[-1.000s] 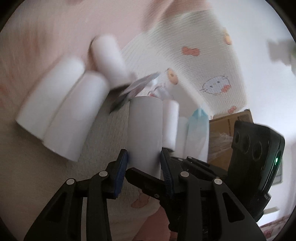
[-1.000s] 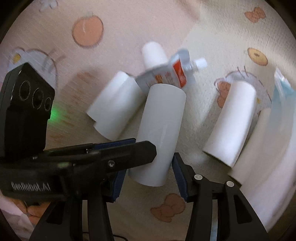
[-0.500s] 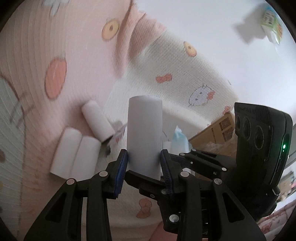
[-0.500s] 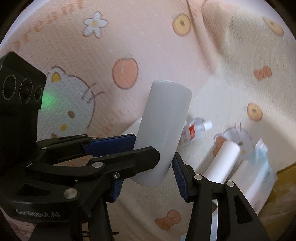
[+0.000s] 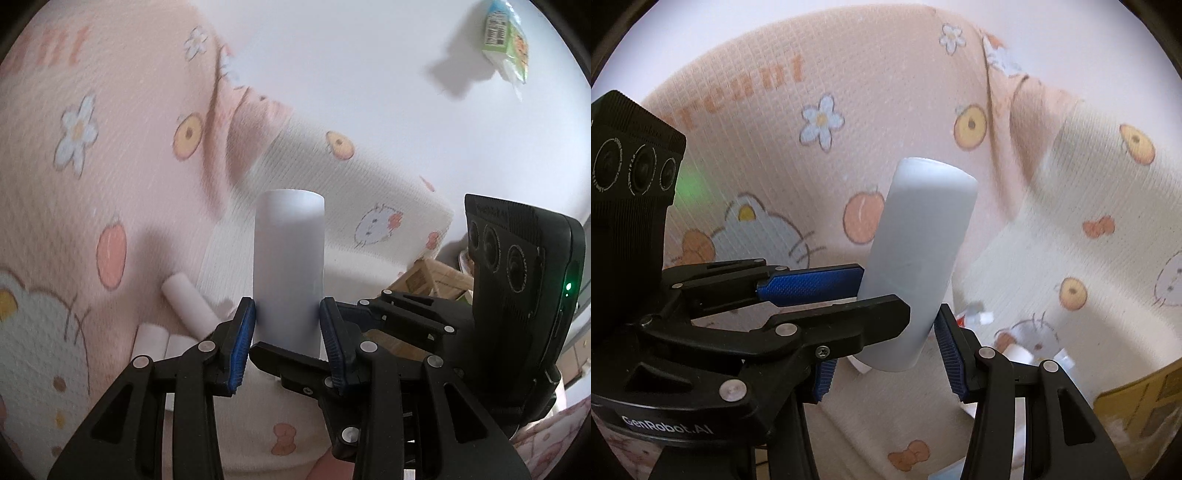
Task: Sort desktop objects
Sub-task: 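Lift the white paper roll with the right gripper toward the box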
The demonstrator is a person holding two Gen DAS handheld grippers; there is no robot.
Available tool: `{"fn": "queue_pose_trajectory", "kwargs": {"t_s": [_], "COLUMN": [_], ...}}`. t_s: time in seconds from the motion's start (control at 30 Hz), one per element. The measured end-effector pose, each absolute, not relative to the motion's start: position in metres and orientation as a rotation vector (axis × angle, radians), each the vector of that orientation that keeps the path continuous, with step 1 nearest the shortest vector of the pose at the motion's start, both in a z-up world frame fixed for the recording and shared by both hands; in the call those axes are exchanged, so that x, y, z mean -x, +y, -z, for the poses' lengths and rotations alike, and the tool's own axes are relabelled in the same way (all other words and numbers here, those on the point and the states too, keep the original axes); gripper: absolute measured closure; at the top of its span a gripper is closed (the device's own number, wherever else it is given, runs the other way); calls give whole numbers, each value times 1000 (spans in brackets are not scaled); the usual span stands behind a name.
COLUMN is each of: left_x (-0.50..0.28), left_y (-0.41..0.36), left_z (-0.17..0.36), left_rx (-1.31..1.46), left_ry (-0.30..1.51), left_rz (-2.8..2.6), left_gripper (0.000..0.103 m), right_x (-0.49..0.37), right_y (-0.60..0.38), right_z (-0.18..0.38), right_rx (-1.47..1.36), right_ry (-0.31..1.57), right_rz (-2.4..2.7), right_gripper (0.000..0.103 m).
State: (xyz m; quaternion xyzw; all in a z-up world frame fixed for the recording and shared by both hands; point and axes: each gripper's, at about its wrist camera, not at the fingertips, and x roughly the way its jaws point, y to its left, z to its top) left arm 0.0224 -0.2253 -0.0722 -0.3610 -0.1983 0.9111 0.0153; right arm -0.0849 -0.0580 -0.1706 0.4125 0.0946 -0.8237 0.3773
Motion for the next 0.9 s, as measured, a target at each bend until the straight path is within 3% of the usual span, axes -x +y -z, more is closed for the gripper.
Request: {"fn": "queue_pose_trajectory", "kwargs": {"t_s": [0.3,0.9], "left_x": [-1,51], "left_y": [-196,-105], "left_z": [48,16], "left_rx": [1053,1066], "left_ry": [-541,-374], "left_rz": [-2796,-2696], "left_gripper": [63,63], "right_x": [90,107], "right_y": [-33,65], "right_z": [140,115], "right_rx": [-992,-1018], "right_ry": [303,202], "right_rz": [2194,2339], "right_gripper": [56,56]}}
